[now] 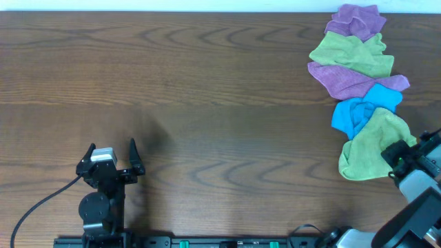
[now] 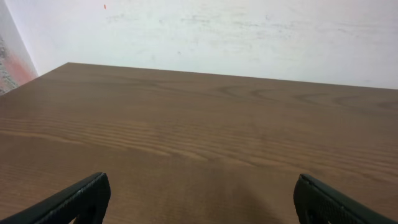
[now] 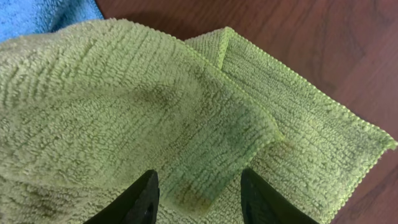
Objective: Fold the cloth
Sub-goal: 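Move right gripper to the bottom lime green cloth and pinch its corner, then lift the lime green cloth with right gripper and drag it to table center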
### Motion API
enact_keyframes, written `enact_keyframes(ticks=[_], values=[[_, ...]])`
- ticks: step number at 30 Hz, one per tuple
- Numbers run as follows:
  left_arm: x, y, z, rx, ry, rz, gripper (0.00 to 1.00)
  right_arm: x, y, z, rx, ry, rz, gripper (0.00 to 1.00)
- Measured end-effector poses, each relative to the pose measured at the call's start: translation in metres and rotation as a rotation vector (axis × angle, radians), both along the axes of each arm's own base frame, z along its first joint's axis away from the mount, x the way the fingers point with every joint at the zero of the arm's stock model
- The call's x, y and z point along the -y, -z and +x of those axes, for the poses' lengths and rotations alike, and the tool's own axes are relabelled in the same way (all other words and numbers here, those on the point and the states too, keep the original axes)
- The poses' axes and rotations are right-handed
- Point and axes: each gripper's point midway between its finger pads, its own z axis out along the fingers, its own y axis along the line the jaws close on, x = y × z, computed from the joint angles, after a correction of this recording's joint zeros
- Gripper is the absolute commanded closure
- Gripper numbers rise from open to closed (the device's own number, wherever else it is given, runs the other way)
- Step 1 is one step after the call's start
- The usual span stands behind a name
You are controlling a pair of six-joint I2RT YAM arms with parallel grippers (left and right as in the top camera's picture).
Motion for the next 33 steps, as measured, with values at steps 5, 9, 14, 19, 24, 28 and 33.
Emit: enact_keyframes(ticks=[5, 9, 14, 19, 24, 28, 33], values=[[0.0, 0.0, 0.0, 0.0, 0.0, 0.0, 0.04, -0.003, 0.012, -0.003, -0.025, 0.0, 0.025, 0.6], [0.0, 0.0, 0.0, 0.0, 0.0, 0.0, 0.05, -0.003, 0.015, -0.002, -0.029, -0.007, 0.027, 0.91], [0.0, 0.0, 0.0, 0.0, 0.0, 0.0, 0.05, -0.003, 0.013, 0.001, -0.012, -0.009, 0.029, 0.99], [0.0, 0.0, 0.0, 0.0, 0.0, 0.0, 0.05, -0.009, 0.009, 0.009, 0.025, -0.045, 0.061, 0.99], [0.0, 0.0, 0.0, 0.0, 0.0, 0.0, 0.05, -0.024, -0.02, 0.04, 0.145, -0.165, 0.16, 0.99], [0.0, 0.0, 0.0, 0.0, 0.0, 0.0, 0.05, -0.046, -0.072, 0.058, 0.228, -0.305, 0.211, 0.99], [0.0, 0.0, 0.0, 0.0, 0.0, 0.0, 0.05, -0.083, -0.148, 0.07, 0.296, -0.488, 0.134, 0.99]])
